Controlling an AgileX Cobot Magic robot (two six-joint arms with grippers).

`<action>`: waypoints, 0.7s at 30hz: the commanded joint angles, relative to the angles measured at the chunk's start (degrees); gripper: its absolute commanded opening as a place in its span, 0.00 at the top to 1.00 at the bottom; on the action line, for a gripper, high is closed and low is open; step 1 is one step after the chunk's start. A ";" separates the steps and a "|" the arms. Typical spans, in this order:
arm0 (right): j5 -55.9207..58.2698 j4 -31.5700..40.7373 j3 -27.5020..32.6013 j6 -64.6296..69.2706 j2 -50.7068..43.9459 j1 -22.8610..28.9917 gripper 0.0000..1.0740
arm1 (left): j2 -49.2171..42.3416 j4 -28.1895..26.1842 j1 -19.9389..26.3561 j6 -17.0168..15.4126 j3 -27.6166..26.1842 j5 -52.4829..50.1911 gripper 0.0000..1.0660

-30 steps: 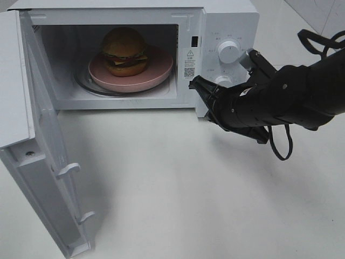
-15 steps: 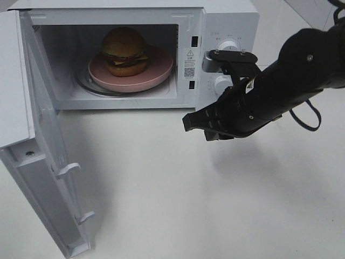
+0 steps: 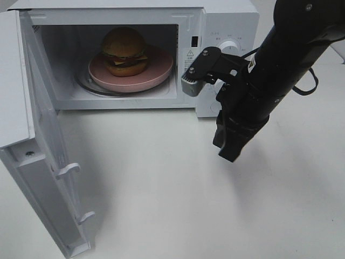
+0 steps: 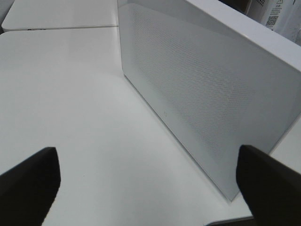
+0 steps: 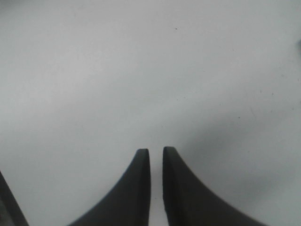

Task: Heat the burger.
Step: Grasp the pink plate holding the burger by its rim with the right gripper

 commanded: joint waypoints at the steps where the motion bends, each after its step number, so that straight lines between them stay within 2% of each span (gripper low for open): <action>1: 0.46 -0.11 -0.34 -15.81 -0.34 -0.23 0.89 | -1.09 -0.11 0.11 -0.34 0.11 -0.63 0.12; 4: -0.34 -0.34 -0.34 -30.19 -0.34 -0.23 0.88 | -1.09 -0.11 0.11 -0.34 0.11 -0.63 0.12; 7: -1.09 -1.49 -0.34 -37.53 -0.34 -0.23 0.87 | -1.09 -0.11 0.11 -0.34 0.11 -0.63 0.12; 14: -4.41 -6.88 -0.34 -39.08 -0.34 -0.06 0.81 | -1.09 -0.11 0.11 -0.34 0.11 -0.63 0.12; 16: -5.79 -8.65 -0.34 -38.67 -0.34 -0.06 0.74 | -1.09 -0.11 0.11 -0.34 0.11 -0.63 0.12; 17: -5.79 -8.65 -0.34 -38.67 -0.34 -0.06 0.74 | -1.09 -0.11 0.11 -0.34 0.11 -0.63 0.12; 18: -7.16 -8.71 -0.34 -37.93 -0.34 -0.06 0.67 | -1.09 -0.11 0.11 -0.34 0.11 -0.63 0.12; 20: -8.02 -8.71 -0.34 -37.36 -0.34 0.23 0.63 | -1.09 -0.11 0.11 -0.34 0.11 -0.63 0.12; 21: -9.80 -9.11 -0.34 -36.04 -0.34 1.15 0.55 | -1.09 -0.11 0.11 -0.34 0.11 -0.63 0.12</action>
